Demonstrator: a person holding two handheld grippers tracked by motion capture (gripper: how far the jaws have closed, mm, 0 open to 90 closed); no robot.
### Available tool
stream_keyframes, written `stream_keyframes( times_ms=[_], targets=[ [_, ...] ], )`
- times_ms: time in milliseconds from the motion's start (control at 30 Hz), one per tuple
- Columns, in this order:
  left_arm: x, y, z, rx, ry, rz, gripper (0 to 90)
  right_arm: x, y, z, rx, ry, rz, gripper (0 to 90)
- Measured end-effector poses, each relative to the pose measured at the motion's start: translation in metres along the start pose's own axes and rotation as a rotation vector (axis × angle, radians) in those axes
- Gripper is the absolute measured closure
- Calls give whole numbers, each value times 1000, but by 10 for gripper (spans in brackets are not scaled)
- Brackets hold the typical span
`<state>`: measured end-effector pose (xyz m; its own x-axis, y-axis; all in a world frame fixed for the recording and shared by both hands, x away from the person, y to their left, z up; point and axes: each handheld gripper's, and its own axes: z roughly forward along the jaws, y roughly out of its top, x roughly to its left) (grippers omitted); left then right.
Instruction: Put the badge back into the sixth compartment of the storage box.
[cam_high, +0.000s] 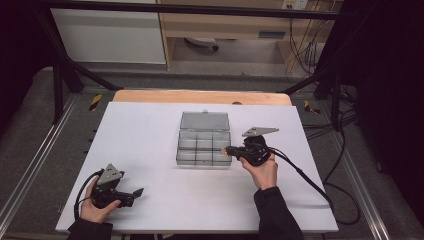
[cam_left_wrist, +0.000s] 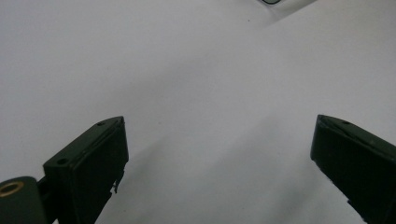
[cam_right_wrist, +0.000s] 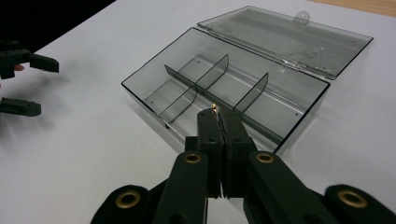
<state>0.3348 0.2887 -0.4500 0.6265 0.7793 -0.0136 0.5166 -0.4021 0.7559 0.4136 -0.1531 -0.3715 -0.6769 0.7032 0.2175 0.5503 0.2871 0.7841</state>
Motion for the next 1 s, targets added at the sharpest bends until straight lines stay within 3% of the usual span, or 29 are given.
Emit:
stream_keyframes(
  times_ms=[333,1000],
  targets=[
    [0,0,0,0,-1,1,39,-8,7,11,5,-18,12,891],
    [0,0,0,0,0,1,38,-18,4,35,36,-30,42,891]
  ],
)
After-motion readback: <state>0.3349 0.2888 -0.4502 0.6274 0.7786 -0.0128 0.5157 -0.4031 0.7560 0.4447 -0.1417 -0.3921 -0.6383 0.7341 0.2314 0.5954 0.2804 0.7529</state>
